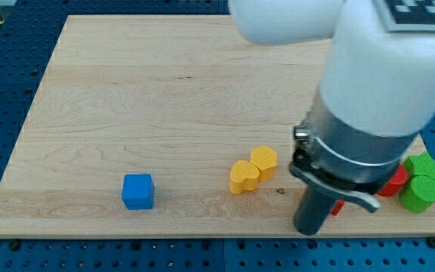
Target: Nudge the blue triangle left a bit
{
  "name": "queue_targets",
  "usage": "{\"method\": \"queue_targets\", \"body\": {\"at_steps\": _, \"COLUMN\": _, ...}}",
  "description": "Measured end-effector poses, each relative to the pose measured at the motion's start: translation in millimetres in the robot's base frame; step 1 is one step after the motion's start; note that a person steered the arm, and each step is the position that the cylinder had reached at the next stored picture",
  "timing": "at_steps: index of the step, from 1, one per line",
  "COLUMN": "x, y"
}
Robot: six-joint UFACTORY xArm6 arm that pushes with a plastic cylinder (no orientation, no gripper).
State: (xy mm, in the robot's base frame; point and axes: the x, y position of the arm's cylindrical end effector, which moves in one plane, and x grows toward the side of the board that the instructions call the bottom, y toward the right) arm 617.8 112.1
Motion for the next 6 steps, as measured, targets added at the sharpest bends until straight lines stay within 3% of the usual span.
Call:
{"method": "queue_targets", "body": {"at_steps": 2, "x": 0, "y": 73}}
{"method": "queue_targets", "body": {"at_steps": 6, "x": -56, "y": 76}}
